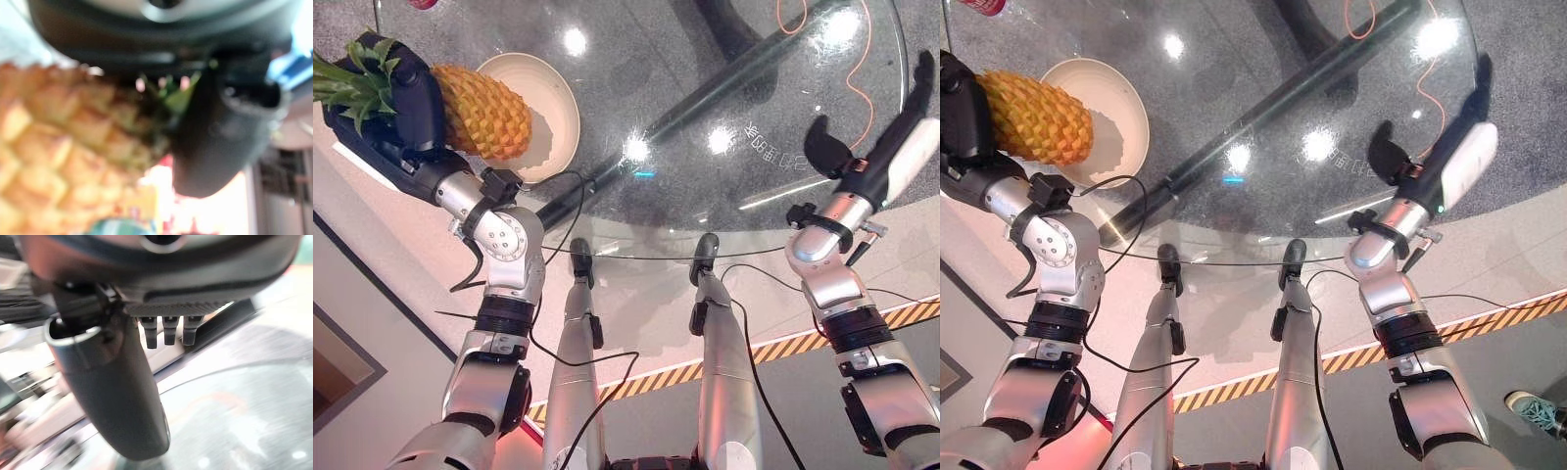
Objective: Pick up the fruit to the plate
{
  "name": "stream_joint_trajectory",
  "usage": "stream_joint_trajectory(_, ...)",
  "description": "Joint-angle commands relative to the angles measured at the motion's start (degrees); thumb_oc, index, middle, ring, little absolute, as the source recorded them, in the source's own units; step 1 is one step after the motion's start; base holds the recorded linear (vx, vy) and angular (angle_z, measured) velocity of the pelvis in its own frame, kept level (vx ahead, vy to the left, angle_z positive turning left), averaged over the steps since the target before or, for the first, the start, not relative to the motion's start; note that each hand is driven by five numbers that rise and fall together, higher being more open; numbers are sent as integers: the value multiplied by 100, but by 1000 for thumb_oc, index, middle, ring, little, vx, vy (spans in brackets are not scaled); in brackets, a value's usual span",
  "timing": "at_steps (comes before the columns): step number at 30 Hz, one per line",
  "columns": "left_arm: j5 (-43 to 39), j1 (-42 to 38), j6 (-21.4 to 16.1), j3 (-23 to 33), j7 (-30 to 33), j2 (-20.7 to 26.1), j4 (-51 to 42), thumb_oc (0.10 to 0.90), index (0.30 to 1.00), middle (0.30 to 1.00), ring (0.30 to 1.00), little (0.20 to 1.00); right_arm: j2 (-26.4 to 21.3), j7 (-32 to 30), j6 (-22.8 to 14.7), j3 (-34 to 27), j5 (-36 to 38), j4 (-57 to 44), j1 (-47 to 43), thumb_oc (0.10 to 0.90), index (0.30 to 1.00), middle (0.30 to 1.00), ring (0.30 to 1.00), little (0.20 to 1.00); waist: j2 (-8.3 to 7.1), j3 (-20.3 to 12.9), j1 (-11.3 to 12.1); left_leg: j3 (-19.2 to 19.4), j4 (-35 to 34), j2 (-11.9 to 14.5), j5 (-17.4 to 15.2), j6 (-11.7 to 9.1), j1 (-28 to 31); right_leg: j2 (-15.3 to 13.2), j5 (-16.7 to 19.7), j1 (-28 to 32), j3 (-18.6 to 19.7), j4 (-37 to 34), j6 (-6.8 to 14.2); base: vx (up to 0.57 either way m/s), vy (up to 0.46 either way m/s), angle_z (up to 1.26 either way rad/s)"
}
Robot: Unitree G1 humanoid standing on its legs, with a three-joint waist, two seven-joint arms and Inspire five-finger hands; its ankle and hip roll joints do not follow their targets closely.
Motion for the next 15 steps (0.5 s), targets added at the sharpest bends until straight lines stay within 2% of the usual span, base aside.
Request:
stream_joint_trajectory(1,917,-915,-542,48,263,701,-132,100,300,300,300,200,-493,-648,-587,-351,595,142,-277,800,900,900,900,900,-131,-134,53,122,169,-88,-356,-29,-26,185,43,432,-350,-586,131,-29,0,-6)
stream_joint_trajectory(6,964,-1395,-448,-261,407,1064,423,100,300,300,300,200,-506,-550,-840,-369,1844,1315,-516,800,900,900,900,900,-154,-134,67,136,149,-40,-406,-69,-21,192,21,437,-363,-631,134,-24,-13,-5)
stream_joint_trajectory(9,989,-1533,-481,-334,438,1144,590,100,300,300,300,200,-505,-448,-891,-369,2178,1696,-613,800,900,900,900,900,-166,-134,72,137,148,-40,-372,-64,-85,191,63,383,-364,-658,120,-12,-7,-1)
stream_joint_trajectory(11,935,-1668,-464,-462,408,1207,791,100,300,300,300,200,-474,-172,-973,-419,2553,2291,-654,800,900,900,900,900,-177,-134,89,132,155,-28,-386,-61,-75,199,51,408,-369,-668,113,-5,-15,0)
stream_joint_trajectory(15,816,-1879,-421,-662,280,1290,1129,100,300,300,300,200,-439,335,-867,-449,2948,3190,-704,800,900,900,900,900,-189,-134,110,117,182,-13,-455,-61,-41,220,11,437,-361,-659,118,3,-8,0)
